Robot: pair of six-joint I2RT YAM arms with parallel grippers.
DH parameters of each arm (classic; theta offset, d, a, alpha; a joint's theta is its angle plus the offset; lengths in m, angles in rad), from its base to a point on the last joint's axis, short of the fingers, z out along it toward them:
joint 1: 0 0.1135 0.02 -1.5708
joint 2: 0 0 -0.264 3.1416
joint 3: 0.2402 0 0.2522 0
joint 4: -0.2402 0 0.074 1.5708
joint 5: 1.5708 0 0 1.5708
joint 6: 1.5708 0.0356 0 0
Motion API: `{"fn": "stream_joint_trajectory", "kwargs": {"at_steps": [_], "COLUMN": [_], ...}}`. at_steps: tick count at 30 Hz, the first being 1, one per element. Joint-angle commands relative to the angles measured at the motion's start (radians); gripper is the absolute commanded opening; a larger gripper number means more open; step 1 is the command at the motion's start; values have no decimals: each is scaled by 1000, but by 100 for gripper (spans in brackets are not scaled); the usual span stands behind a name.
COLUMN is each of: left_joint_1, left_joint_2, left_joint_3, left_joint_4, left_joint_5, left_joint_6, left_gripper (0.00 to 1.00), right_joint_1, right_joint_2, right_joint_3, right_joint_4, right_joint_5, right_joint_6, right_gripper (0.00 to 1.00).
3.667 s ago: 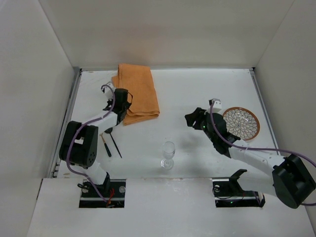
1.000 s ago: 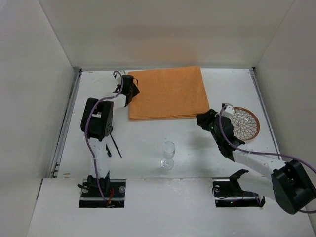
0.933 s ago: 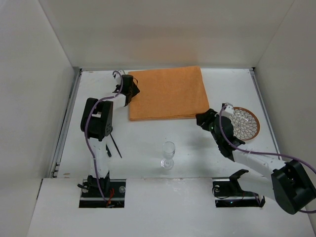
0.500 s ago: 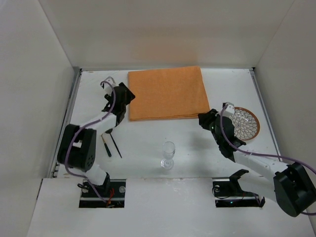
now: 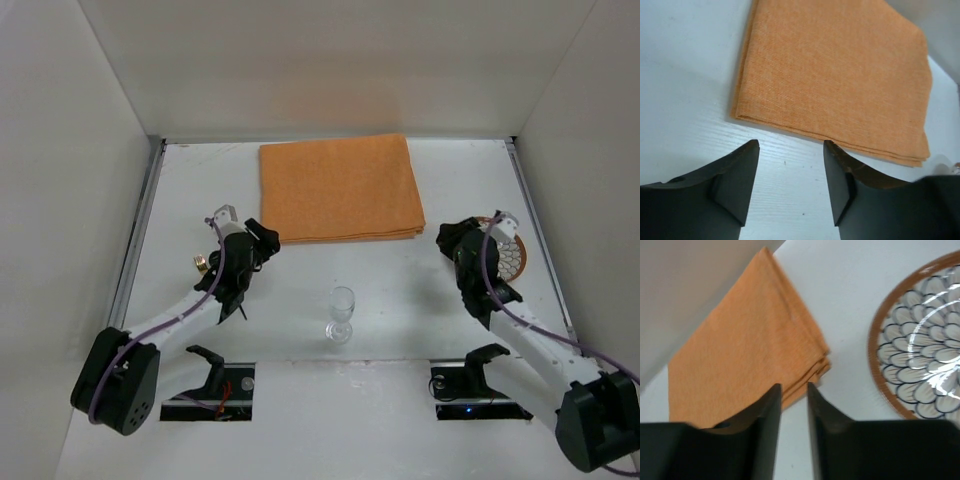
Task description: Set the dinner table for one person
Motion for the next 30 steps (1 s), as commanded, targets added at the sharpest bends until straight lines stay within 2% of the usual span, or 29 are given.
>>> {"fn": "stream_joint_trajectory", "kwargs": {"at_steps": [1, 3, 6, 9, 14, 20, 25, 30], "left_joint_1": [-13, -40, -73, -76, -103, -108, -120, -123], "left_joint_2": [-60, -92, -127, -141, -85, -44, -49, -49], "left_joint_3": [-40, -80, -129, -134, -120, -108, -105, -103], "left_joint_4": [102, 150, 203, 210, 231, 236, 239, 239], "left_joint_5": [19, 19, 13, 12, 18, 41, 42, 42], "left_joint_6": [-29, -36, -27, -24, -24, -35, -26, -18], "left_gripper": [54, 60, 64, 67, 68, 69, 69, 69], "right_joint_1": [-100, -160, -229, -307, -480, -606, -618, -592], "right_joint_2": [-90, -155, -280, -342, -278, -250, -143, -40], "right_joint_3": [10, 11, -7, -15, -30, -79, -90, -121], "right_joint_4": [-135, -230, -388, -505, -531, -507, -364, -218], "right_joint_5": [49, 56, 119, 171, 60, 0, -94, -105], "right_joint_6": [73, 110, 162, 170, 139, 144, 130, 151], "right_gripper": [39, 53, 66, 68, 73, 73, 67, 62]}}
